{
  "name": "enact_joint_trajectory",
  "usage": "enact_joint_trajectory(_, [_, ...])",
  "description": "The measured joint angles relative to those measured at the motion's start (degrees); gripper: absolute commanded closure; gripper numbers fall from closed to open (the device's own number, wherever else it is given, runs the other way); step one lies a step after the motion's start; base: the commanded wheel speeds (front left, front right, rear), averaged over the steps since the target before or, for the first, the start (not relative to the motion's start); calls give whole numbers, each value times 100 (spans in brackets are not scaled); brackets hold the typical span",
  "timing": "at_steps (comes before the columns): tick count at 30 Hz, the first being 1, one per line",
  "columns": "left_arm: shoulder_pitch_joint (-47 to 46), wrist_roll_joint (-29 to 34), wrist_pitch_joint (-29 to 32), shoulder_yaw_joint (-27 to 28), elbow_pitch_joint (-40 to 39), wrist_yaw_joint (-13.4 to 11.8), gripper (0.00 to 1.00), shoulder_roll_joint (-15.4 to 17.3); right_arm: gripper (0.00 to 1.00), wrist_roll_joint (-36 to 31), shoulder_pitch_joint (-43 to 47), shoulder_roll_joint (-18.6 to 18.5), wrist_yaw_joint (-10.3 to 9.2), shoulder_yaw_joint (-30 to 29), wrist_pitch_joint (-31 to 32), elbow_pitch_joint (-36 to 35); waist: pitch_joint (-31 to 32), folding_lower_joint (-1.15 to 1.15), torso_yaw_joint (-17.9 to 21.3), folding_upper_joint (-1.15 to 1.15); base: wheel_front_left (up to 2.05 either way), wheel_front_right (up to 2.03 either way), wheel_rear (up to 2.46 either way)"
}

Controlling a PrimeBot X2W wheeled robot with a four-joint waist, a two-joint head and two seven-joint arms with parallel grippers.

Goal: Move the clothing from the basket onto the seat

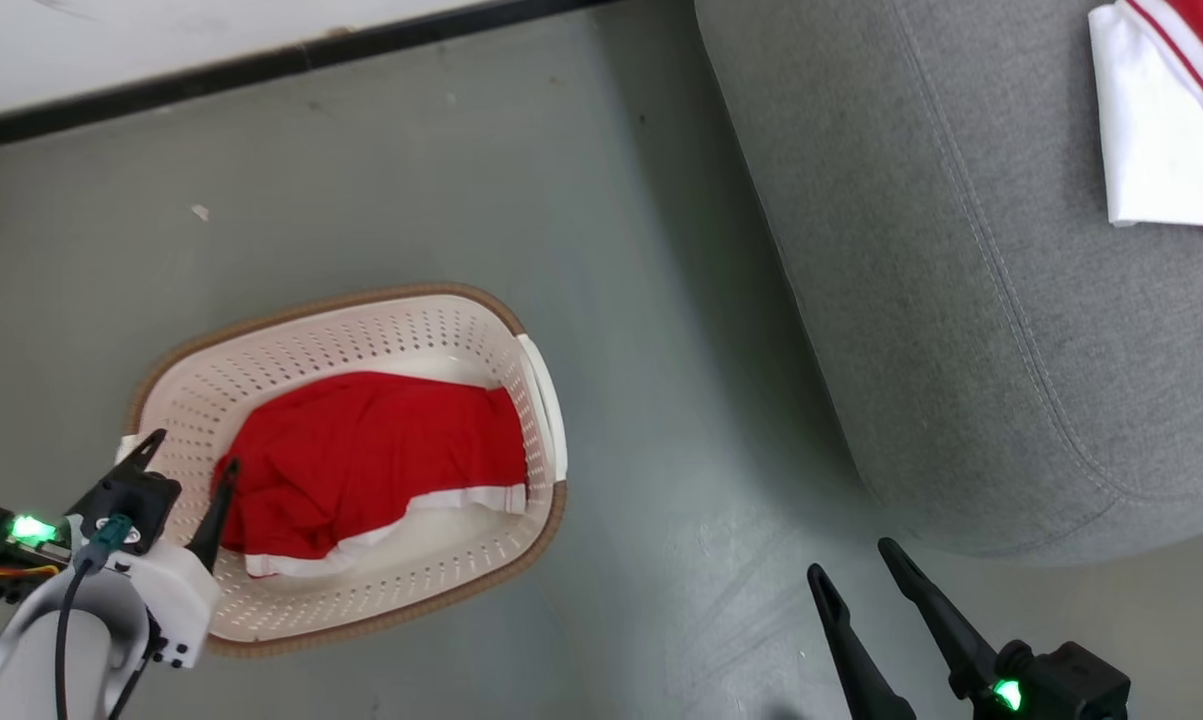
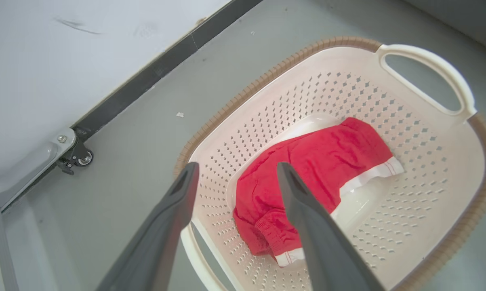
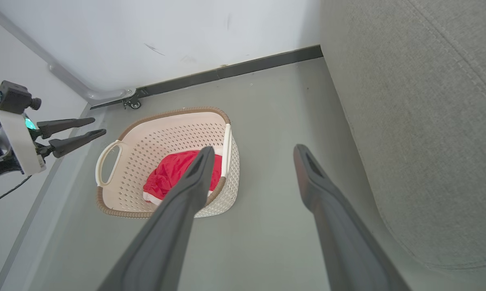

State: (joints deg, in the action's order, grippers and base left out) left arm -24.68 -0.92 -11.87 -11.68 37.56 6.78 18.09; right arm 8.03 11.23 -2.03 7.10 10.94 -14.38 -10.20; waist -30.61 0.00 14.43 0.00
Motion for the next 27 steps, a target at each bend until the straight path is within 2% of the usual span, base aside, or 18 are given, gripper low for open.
enact_joint_trajectory(7, [-293, 164, 131, -186, 237, 46, 0, 260, 0, 83, -55, 2, 0, 119, 0, -70, -365, 0, 172, 0, 0, 0, 0])
enact_joint_trajectory(16, [-842, 393, 300, -494, 355, 49, 0, 417, 0, 341, -249, 3, -1, 338, 0, -104, -859, 0, 431, 0, 0, 0, 0])
enact_joint_trajectory(23, [-913, 723, 603, -889, 637, 51, 0, 756, 0, 505, -593, 5, -1, 454, 0, -223, -1171, 0, 640, 0, 0, 0, 0])
enact_joint_trajectory(27, [-1145, 743, 626, -967, 641, 52, 0, 761, 0, 554, -595, 5, -1, 506, 0, -223, -1327, 0, 758, 0, 0, 0, 0])
